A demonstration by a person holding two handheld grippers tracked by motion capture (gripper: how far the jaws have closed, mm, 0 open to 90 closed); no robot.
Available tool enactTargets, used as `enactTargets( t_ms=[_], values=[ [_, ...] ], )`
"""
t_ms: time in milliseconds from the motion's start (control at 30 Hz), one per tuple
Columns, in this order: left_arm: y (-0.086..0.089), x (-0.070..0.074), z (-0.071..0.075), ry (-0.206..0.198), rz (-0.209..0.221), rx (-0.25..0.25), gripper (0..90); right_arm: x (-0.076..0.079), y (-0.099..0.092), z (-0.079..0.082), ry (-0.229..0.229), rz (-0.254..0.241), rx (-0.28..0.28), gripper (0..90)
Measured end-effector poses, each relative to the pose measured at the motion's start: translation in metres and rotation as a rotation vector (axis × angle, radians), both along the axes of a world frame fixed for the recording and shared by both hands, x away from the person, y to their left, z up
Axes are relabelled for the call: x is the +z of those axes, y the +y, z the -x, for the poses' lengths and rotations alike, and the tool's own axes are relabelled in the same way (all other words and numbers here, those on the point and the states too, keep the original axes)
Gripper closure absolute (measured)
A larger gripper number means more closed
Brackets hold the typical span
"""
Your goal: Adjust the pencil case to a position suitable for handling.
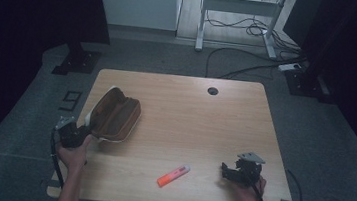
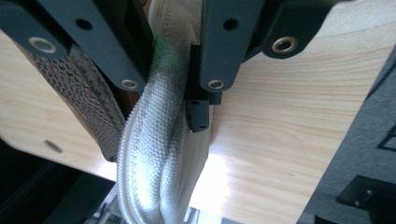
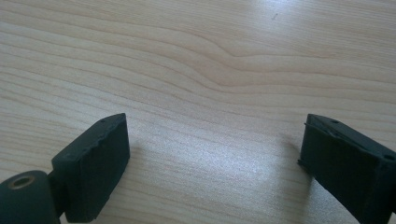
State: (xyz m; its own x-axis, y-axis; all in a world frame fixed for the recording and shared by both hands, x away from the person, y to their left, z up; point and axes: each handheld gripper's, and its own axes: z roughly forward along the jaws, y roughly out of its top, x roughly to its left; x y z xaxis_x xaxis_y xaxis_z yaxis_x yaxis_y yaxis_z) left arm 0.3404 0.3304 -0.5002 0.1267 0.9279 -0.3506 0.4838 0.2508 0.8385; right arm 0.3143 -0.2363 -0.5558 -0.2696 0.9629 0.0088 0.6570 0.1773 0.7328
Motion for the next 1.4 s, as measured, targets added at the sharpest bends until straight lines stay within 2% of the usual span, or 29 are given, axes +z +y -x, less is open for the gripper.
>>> enactTargets(
  t_ms=[67, 233, 567, 800, 1000, 1400],
  values=[
    [0.001, 0.003, 0.003, -0.018, 0.027, -0.011, 84.6, 0.0, 0.0, 0.0, 0.0, 0.0, 0.0, 7.9],
    [0.001, 0.01, 0.007, -0.051, 0.06, -0.041, 84.6, 0.0, 0.0, 0.0, 0.0, 0.0, 0.001, 8.0],
    [-0.008, 0.022, 0.014, -0.093, 0.084, -0.11, 84.7, 0.0, 0.0, 0.0, -0.001, 0.0, 0.002, 8.3],
    [-0.014, 0.025, 0.015, -0.097, 0.083, -0.142, 84.7, 0.0, 0.0, 0.0, -0.001, 0.0, 0.002, 8.3],
    [-0.017, 0.026, 0.015, -0.1, 0.104, -0.171, 84.7, 0.0, 0.0, 0.0, -0.001, 0.0, 0.002, 8.4],
    [-0.027, 0.026, 0.014, -0.094, 0.095, -0.209, 84.7, 0.0, 0.0, 0.0, -0.001, 0.0, 0.002, 8.4]
  ],
)
